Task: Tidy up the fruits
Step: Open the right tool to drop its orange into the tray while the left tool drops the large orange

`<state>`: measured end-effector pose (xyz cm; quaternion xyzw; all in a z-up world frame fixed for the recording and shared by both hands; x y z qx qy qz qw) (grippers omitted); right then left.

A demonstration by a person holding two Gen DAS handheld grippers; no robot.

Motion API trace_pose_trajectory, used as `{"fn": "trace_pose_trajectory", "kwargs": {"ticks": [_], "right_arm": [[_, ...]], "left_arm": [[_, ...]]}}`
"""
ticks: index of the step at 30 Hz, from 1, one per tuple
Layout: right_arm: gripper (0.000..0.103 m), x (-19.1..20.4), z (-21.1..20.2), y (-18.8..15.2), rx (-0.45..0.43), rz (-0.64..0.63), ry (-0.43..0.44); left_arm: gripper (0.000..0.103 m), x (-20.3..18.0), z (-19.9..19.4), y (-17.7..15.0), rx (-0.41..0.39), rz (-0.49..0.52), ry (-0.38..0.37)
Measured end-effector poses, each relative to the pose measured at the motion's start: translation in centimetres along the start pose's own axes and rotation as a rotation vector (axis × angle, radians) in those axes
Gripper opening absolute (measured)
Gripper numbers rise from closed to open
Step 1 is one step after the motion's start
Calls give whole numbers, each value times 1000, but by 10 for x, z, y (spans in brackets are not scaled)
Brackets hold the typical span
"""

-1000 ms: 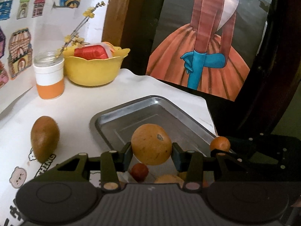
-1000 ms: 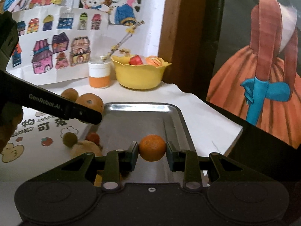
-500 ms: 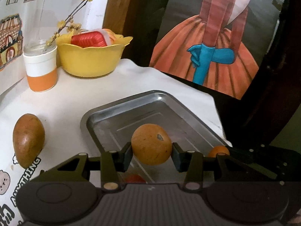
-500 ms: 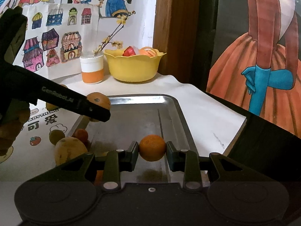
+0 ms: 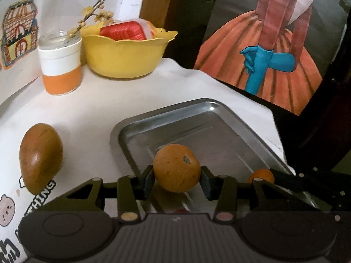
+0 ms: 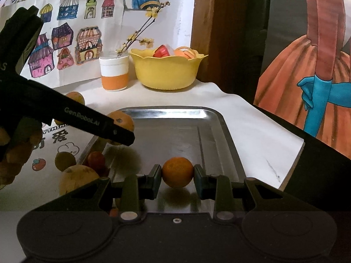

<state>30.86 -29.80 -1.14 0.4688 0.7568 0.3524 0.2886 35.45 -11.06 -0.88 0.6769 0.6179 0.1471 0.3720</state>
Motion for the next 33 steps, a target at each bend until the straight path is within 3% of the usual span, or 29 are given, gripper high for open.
{"fn": "trace_pose_trajectory", "kwargs": {"ticks": [16, 22, 25, 27, 33], "right_arm": [[35, 0, 1, 2, -1, 9, 6], [46, -2, -7, 5, -28, 28, -13], [54, -3, -14, 8, -48, 41, -26], [58, -4, -19, 10, -65, 48, -37], [78, -8, -39, 17, -120, 76, -62]], "left_arm": [[49, 1, -5, -3, 1, -20, -14], [59, -3, -14, 0, -21, -9, -15], [68, -5, -21, 0, -41, -6, -17], [80, -7, -27, 2, -65, 2, -11], [98, -13, -48, 7, -139, 15, -1]]}}
Point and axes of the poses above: each gripper's, at about its wrist camera, not at the fingertips, and z roughly the way its jaws point, x to its left, y to its top, the point moved 2 cm from there along z, roughly the way its jaws point, and after that the axes turned 3 degrees about -y, right-handed, at the moved point
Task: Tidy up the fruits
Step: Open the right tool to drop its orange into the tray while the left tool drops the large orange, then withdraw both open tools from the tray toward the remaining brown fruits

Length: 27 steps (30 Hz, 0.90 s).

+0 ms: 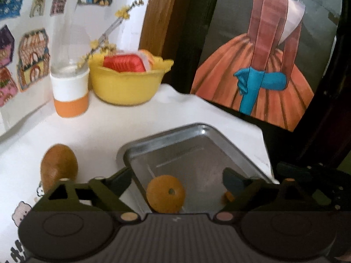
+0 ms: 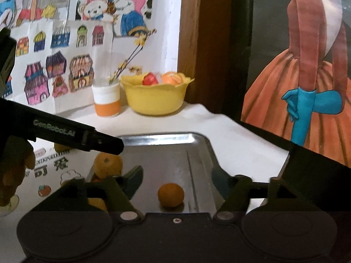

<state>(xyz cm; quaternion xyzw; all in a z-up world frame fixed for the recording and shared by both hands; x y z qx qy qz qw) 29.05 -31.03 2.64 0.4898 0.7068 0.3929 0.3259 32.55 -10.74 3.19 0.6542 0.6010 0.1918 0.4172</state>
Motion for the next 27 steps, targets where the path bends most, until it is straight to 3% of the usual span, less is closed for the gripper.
{"fn": "trace_pose_trajectory", "kwargs": {"ticks": [9, 14, 27], "right_arm": [[102, 1, -35, 10, -76, 28, -9], [102, 3, -63, 12, -128, 81, 51], [103, 39, -155, 25, -243, -1, 19]], "left_arm": [[103, 0, -32, 6, -97, -3, 28], [103, 3, -56, 3, -150, 6, 52], [103, 32, -133, -20, -205, 14, 98]]}}
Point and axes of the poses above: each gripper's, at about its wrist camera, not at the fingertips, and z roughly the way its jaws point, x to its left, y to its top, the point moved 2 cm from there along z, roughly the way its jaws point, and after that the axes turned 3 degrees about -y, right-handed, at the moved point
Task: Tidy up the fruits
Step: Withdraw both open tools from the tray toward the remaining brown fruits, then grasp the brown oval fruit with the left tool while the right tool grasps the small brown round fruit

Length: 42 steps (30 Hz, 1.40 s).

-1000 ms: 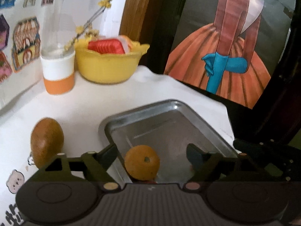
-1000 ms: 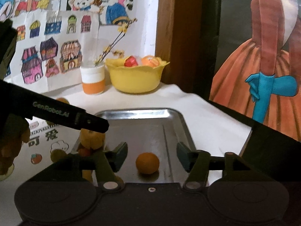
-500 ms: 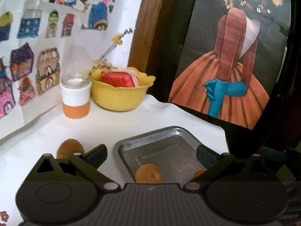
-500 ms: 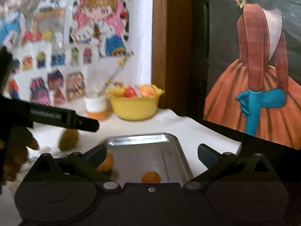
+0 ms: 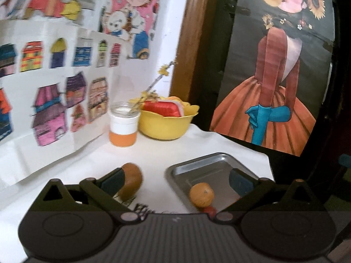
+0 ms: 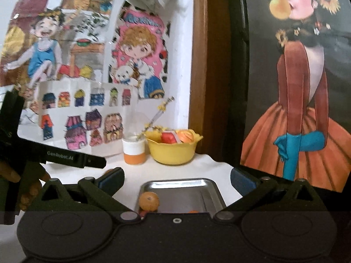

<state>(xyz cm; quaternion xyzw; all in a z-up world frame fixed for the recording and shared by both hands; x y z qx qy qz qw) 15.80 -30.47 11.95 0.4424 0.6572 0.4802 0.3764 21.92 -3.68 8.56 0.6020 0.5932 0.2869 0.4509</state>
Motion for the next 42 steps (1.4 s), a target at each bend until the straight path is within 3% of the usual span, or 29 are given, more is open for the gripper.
{"fn": "trace_pose_trajectory", "kwargs": {"ticks": [9, 20, 27, 32, 42], "right_arm": [[103, 45, -38, 2, 9, -83, 35], [103, 102, -40, -45, 214, -102, 75], [103, 118, -21, -67, 371, -146, 85], [103, 125, -4, -79, 454, -165, 108], [103, 128, 30, -71, 460, -204, 120]], "left_arm": [[103, 43, -47, -19, 18, -23, 67], [103, 73, -73, -61, 116, -13, 105], [103, 81, -79, -73, 152, 83, 194], [103, 91, -73, -74, 208, 138, 217], [103, 110, -51, -52, 208, 184, 247]]}}
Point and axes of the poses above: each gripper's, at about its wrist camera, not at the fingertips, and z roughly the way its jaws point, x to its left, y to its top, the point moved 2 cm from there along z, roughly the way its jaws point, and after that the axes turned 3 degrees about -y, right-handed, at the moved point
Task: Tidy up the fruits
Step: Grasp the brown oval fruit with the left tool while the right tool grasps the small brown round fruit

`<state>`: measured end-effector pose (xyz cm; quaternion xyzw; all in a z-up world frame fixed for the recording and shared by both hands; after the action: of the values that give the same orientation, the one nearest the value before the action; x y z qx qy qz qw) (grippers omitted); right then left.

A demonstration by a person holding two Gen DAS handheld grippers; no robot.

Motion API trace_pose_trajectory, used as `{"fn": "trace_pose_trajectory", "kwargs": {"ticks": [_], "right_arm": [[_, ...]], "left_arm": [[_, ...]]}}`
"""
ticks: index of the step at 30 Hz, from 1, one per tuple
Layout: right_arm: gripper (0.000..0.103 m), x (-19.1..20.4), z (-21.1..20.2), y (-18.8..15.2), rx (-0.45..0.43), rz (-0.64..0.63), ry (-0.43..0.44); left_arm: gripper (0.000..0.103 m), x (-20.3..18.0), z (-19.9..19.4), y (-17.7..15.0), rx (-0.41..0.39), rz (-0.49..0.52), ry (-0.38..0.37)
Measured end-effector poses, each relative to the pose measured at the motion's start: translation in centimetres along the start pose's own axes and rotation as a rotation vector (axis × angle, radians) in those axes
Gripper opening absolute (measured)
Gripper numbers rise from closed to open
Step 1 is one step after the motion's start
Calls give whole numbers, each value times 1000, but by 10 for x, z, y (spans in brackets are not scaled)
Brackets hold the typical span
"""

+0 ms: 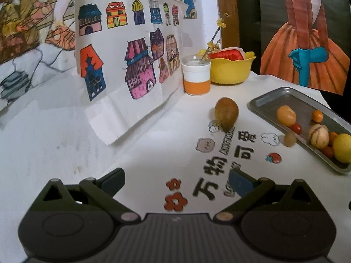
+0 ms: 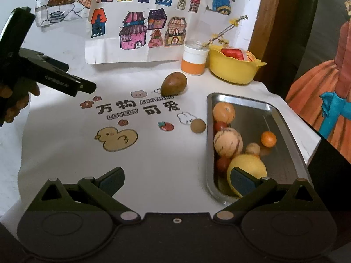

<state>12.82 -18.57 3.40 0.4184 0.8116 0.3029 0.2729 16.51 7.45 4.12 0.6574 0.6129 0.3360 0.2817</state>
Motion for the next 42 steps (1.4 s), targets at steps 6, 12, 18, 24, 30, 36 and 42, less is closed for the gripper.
{"fn": "trace_pose_trajectory", "kwargs": {"ticks": [6, 12, 18, 24, 30, 36, 42], "right_arm": [[103, -5, 21, 15, -4, -9, 7], [103, -13, 37, 26, -53, 4, 2], [102, -16, 56, 30, -106, 0, -14], [102, -16, 73, 36, -115, -30, -6], [92, -12, 91, 43, -106, -89, -30], [73, -5, 110, 44, -73, -139, -39], [59, -4, 122, 41, -56, -160, -97]], "left_arm": [[103, -1, 22, 18, 0, 17, -15], [103, -9, 42, 37, -23, 36, -59], [103, -22, 72, 53, -34, 46, -122], [103, -32, 105, 67, -33, -12, -177], [103, -40, 135, 74, -25, -24, -178], [103, -43, 157, 77, -13, -44, -201], [103, -45, 173, 78, -11, -46, -204]]}}
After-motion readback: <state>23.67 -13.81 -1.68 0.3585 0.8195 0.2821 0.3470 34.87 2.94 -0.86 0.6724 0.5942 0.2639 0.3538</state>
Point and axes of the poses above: each gripper's, at about its wrist camera, not at the fingertips, and z roughly the way its jaws point, x to its left, y to its top, the point moved 2 cm from there along z, roughly the way its jaws point, and after that the axes turned 3 degrees about -y, right-handed, at the moved point
